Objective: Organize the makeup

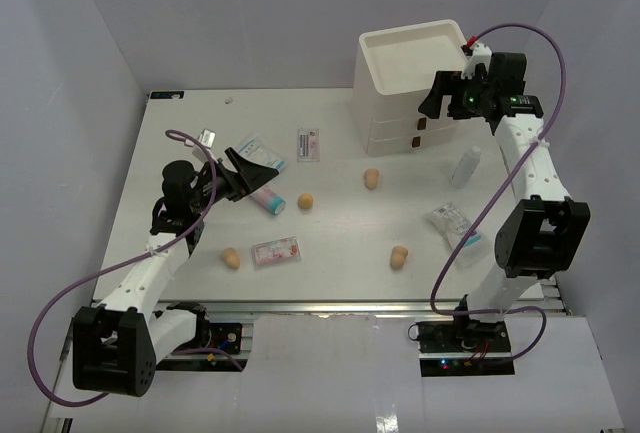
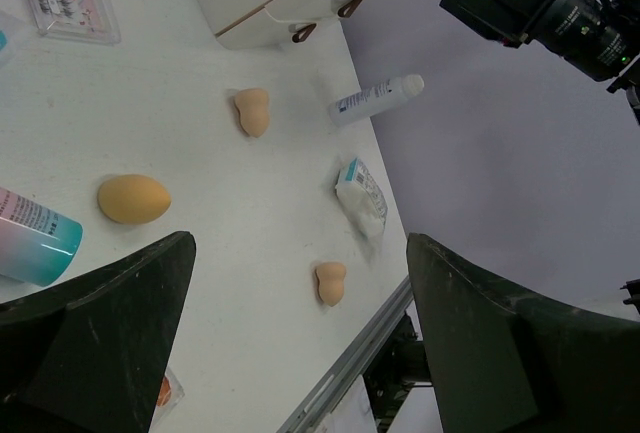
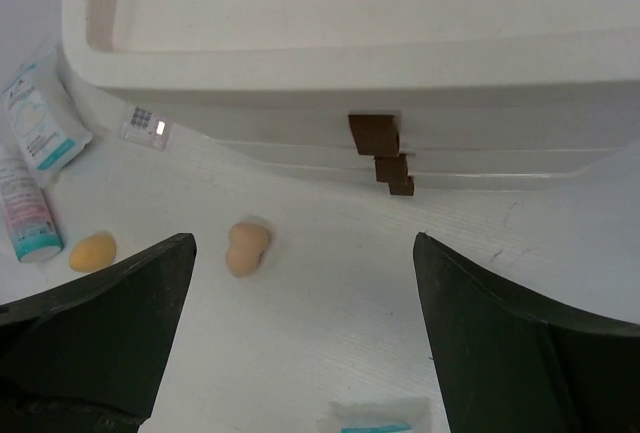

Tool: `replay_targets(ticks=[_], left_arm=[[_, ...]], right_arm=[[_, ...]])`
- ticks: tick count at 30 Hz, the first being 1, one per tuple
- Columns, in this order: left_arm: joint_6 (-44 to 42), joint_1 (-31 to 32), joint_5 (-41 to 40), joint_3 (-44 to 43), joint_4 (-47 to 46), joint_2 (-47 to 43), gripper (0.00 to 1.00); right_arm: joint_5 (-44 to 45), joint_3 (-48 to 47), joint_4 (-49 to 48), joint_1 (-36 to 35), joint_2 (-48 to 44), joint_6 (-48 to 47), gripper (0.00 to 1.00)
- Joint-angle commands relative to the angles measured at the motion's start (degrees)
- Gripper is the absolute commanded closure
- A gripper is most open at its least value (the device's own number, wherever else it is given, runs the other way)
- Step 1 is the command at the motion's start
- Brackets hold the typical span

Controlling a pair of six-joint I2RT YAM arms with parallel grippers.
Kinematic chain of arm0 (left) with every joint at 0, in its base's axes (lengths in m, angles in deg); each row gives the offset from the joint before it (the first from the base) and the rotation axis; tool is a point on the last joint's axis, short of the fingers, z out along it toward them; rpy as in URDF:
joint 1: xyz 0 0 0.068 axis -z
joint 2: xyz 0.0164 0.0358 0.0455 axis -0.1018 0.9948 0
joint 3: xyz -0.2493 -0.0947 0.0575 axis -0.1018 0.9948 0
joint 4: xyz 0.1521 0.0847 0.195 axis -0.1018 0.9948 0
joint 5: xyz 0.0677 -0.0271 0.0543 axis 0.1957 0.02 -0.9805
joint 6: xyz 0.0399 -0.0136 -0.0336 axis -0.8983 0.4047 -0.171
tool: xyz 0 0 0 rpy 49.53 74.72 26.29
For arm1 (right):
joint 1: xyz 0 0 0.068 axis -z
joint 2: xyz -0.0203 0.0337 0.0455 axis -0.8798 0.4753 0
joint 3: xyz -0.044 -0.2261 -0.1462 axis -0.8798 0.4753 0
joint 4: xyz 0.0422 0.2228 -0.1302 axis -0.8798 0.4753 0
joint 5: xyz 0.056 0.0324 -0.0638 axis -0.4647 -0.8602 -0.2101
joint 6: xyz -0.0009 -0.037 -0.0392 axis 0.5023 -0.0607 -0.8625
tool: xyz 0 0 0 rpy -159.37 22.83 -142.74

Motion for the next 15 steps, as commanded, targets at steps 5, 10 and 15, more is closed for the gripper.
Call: replay_targets(ticks=[5, 10, 15], left_arm=[[0.31, 0.36, -1.78, -0.17, 1.04, -2.11, 0.02], [0.4, 1.32, -1.87, -1.24, 0.96, -0.4, 0.02], [0.48, 2.74, -2.64, -0.93, 0.96, -0.23, 0.02]], right_arm=[[3.7, -5.0, -4.31, 0.13, 5.38, 4.59, 0.11], [1.76, -5.58, -6.15, -0.02, 7.68, 3.27, 0.26], [0.45, -4.54, -10.91, -0.05, 8.54, 0.74, 0.34]])
